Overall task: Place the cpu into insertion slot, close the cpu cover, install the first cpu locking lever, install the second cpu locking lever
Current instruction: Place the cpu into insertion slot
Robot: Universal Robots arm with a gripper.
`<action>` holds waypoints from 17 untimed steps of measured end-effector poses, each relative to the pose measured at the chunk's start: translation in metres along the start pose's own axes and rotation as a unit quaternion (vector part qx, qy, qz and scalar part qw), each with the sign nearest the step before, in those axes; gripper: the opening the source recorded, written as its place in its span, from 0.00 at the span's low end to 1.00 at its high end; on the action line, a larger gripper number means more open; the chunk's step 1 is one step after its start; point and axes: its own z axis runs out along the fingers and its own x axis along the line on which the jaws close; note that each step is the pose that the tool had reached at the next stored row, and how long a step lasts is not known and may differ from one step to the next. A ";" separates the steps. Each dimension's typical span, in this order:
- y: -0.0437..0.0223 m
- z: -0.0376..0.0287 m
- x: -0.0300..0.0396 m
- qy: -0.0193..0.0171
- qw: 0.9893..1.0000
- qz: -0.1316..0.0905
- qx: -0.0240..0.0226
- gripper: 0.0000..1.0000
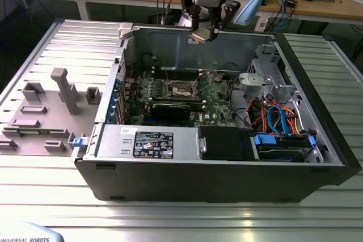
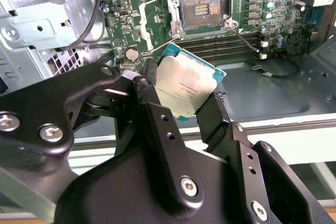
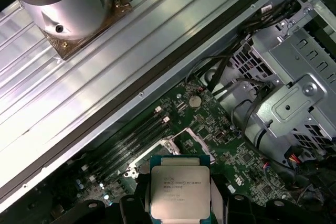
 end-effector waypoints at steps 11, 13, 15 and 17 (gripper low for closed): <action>-0.0001 0.0006 0.0000 -0.003 0.999 0.035 -0.001 0.54; -0.0001 0.0007 0.0000 -0.004 0.999 0.042 -0.001 0.54; -0.0001 0.0007 0.0000 -0.004 0.999 0.044 -0.001 0.54; -0.0001 0.0007 0.0000 -0.004 0.999 0.044 -0.001 0.54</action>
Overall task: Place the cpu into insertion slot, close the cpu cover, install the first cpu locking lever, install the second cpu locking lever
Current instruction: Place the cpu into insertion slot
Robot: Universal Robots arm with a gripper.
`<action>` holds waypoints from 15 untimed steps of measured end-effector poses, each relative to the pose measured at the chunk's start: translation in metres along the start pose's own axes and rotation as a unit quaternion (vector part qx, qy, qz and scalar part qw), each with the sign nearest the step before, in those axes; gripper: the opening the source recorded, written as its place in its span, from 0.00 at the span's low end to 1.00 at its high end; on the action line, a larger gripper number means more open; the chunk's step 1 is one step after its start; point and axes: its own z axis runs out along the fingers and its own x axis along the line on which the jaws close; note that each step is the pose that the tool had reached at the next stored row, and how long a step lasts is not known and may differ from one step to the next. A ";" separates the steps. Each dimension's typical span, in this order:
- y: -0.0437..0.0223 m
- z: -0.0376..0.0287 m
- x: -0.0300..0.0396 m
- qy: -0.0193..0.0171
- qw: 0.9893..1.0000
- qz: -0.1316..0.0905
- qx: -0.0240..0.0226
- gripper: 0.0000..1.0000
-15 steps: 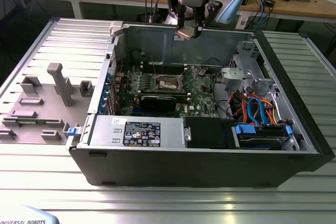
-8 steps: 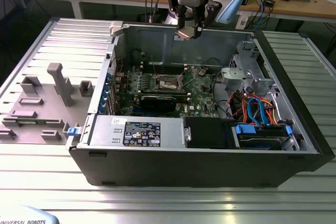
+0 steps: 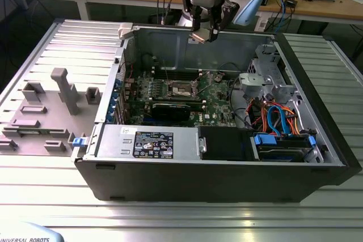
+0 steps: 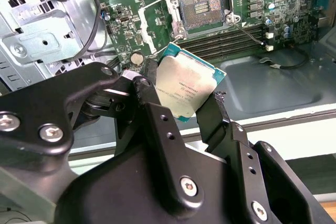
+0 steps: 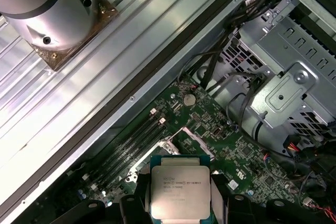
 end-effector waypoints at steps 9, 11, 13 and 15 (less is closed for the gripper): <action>0.0000 0.0000 0.0000 0.000 1.000 0.000 0.000 0.54; 0.0000 0.0000 0.0000 0.000 1.000 0.000 0.000 0.54; 0.0000 0.0001 0.0000 0.000 1.000 0.005 0.000 0.54; -0.0001 0.0008 0.0000 -0.002 1.000 0.027 -0.001 0.54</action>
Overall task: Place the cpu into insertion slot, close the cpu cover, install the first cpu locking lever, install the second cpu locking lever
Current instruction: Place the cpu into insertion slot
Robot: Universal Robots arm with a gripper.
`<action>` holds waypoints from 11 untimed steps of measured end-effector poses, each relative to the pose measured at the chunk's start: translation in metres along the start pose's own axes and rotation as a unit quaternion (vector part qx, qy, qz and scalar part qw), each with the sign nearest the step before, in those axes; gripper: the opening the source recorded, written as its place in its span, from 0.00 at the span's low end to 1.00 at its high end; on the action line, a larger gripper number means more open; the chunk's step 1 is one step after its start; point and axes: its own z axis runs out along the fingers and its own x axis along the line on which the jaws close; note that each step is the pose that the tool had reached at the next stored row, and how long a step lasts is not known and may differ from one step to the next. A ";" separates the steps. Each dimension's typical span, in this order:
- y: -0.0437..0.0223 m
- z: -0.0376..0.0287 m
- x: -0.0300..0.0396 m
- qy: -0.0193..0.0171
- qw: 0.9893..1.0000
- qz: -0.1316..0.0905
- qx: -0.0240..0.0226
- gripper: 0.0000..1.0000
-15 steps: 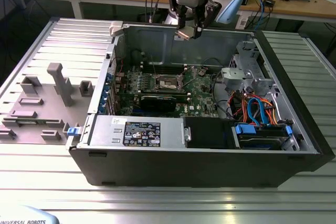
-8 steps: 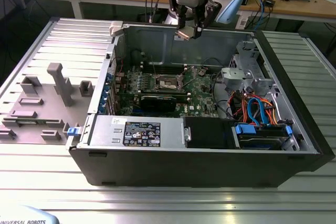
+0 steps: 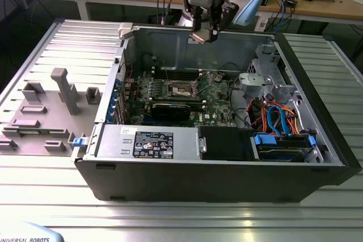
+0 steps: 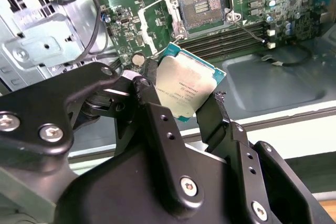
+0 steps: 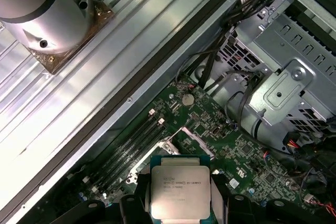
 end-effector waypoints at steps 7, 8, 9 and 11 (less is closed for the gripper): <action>-0.0002 0.0026 -0.0001 -0.005 0.999 0.054 -0.001 0.54; -0.0002 0.0026 -0.0001 -0.005 0.999 0.054 -0.001 0.54; -0.0002 0.0027 0.0000 -0.005 0.999 0.054 -0.001 0.54; -0.0002 0.0027 0.0000 -0.005 0.999 0.054 -0.001 0.54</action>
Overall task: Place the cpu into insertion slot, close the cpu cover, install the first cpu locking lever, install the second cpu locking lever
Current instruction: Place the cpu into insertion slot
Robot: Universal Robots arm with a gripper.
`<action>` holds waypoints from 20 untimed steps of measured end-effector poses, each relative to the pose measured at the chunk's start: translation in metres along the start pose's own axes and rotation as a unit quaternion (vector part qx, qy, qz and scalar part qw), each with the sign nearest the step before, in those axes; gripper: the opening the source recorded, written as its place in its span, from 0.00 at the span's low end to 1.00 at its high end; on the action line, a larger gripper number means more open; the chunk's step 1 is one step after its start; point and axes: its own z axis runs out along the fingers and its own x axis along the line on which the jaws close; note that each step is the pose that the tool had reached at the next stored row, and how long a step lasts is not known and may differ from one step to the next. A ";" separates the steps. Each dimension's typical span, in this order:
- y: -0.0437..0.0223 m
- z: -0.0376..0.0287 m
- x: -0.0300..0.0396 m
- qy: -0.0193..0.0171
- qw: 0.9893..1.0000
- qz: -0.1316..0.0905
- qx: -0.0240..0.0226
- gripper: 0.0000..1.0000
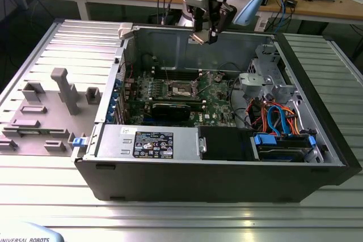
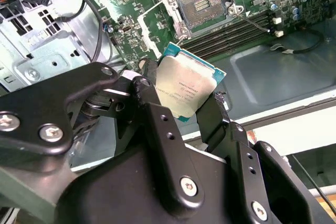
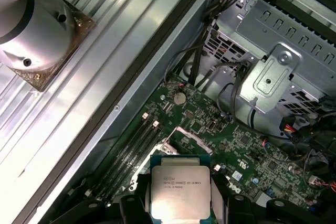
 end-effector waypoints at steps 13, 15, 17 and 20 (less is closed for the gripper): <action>-0.0008 0.0008 0.0005 -0.004 0.999 0.045 -0.001 0.54; -0.0008 0.0010 0.0005 -0.005 0.999 0.053 -0.001 0.54; -0.0008 0.0011 0.0005 -0.005 0.998 0.058 -0.001 0.54; -0.0008 0.0014 0.0005 -0.006 0.998 0.064 -0.001 0.54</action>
